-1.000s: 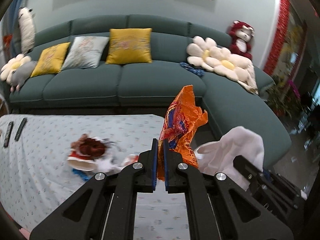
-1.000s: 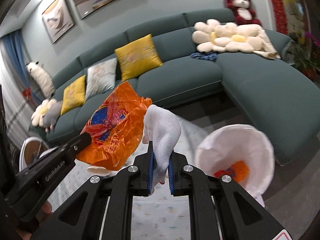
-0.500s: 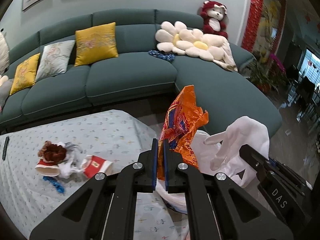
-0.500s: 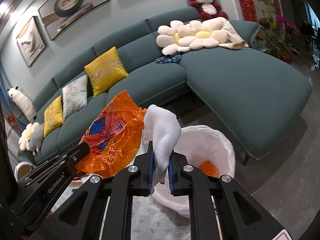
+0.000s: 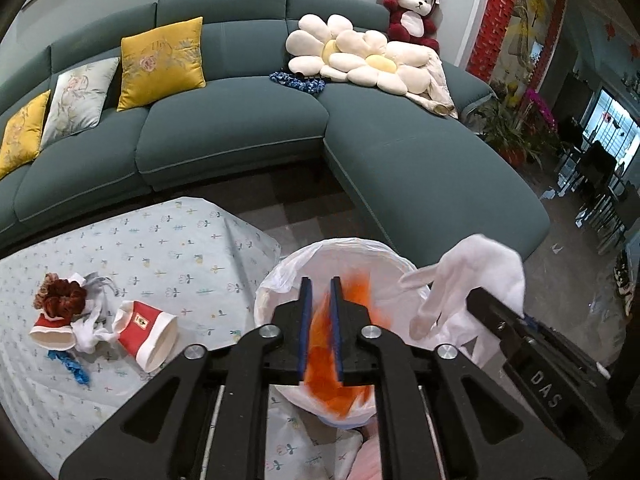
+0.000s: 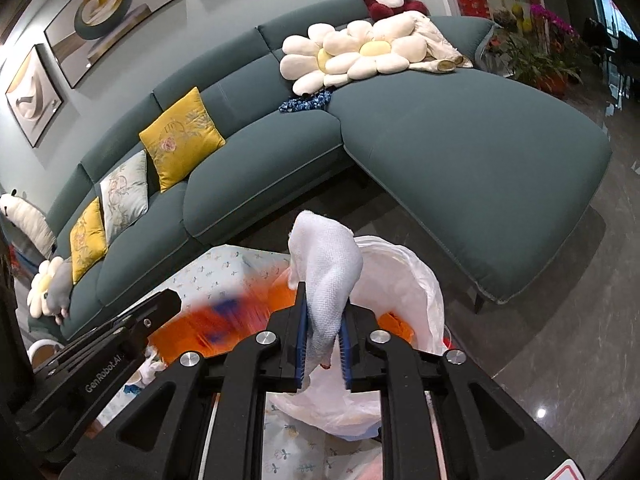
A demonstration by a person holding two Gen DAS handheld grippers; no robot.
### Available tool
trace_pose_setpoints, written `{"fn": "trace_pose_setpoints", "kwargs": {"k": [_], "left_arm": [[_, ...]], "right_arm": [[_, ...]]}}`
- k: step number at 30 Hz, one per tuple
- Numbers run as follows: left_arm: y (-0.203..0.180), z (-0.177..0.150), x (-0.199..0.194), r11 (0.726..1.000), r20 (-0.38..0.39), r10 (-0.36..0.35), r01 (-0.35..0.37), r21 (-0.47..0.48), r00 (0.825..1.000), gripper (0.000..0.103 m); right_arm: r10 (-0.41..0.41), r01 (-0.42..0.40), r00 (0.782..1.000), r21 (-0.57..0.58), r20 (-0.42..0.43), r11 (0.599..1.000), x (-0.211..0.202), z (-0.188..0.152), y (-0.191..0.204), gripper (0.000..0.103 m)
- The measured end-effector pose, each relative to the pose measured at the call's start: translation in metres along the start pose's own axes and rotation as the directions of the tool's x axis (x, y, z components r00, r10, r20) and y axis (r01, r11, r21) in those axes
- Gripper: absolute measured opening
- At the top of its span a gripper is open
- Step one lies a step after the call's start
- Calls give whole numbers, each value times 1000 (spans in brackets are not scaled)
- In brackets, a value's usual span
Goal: Collect trash
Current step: 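Carry the orange bag and white cloth to the bin and release both, then grasp the blue tape measure with the left gripper while the right grasps the red paper cup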
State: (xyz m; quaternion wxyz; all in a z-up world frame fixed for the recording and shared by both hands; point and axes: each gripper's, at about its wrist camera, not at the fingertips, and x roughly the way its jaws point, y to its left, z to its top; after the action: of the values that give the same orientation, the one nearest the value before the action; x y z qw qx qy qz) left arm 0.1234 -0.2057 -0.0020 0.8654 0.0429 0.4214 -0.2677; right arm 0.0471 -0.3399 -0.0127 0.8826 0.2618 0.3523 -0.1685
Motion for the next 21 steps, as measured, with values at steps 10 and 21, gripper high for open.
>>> {"fn": "trace_pose_setpoints", "kwargs": {"k": [10, 21], "left_arm": [[19, -1, 0, 998, -3, 33, -33, -46, 999, 39], [51, -13, -16, 991, 6, 72, -71, -112, 997, 45]], "right_arm": [[0, 0, 1000, -13, -9, 1000, 13, 4, 11, 31], [17, -17, 1000, -61, 0, 998, 5, -4, 41, 47]]}}
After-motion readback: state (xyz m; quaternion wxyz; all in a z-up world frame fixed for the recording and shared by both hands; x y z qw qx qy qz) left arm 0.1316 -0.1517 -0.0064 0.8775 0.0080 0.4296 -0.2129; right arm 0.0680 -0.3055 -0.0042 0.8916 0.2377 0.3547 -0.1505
